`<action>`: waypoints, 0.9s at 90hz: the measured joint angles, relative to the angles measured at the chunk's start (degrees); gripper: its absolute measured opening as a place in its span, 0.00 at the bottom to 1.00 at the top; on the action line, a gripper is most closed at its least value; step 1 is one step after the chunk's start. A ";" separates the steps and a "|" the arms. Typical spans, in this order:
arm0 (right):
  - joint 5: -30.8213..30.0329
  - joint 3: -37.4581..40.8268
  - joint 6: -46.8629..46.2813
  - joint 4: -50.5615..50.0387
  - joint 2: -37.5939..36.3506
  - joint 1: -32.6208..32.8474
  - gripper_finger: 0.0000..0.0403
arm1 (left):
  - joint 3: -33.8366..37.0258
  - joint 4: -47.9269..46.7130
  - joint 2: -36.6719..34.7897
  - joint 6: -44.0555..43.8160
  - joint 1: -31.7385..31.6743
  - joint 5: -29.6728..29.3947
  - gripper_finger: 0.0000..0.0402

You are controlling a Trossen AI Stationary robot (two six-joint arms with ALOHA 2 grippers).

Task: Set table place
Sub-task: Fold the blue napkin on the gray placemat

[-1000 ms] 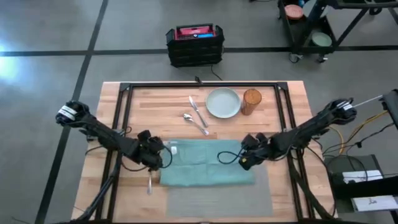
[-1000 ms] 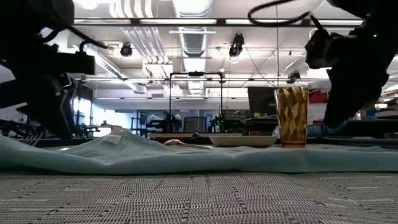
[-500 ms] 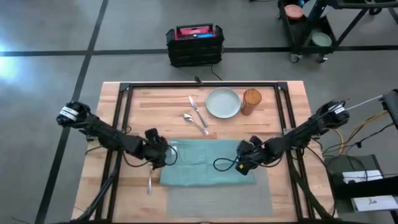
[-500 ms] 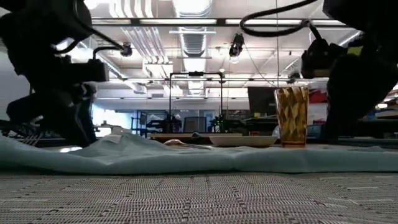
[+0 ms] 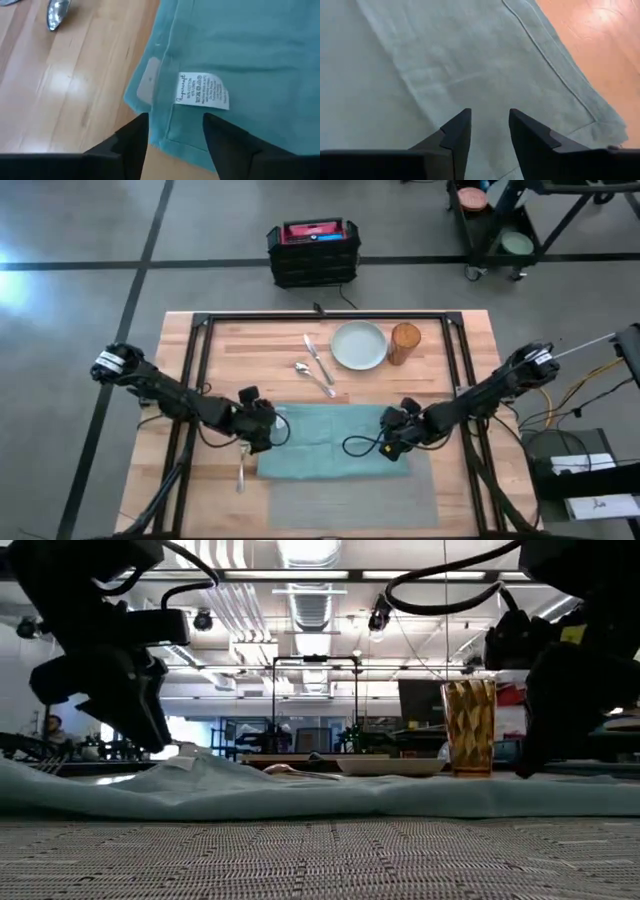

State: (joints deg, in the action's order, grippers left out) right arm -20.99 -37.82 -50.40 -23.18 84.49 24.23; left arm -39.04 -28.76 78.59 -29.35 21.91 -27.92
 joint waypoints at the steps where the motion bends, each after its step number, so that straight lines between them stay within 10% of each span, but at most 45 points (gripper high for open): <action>1: 0.00 0.00 -0.01 0.00 0.00 0.00 0.29 | -0.03 0.01 0.00 0.11 0.00 0.00 0.42; 49: 0.00 0.00 0.04 0.06 -0.02 0.00 0.22 | -0.51 -0.85 -0.04 0.47 -0.68 0.08 0.42; 81: -0.04 -0.02 0.57 3.06 -0.04 -0.37 0.17 | 0.79 -2.24 -0.15 2.58 -12.35 3.11 0.44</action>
State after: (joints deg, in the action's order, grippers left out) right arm -21.04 -37.85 -49.83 -20.12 84.44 23.86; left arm -38.25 -31.01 78.43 -26.77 9.56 -24.82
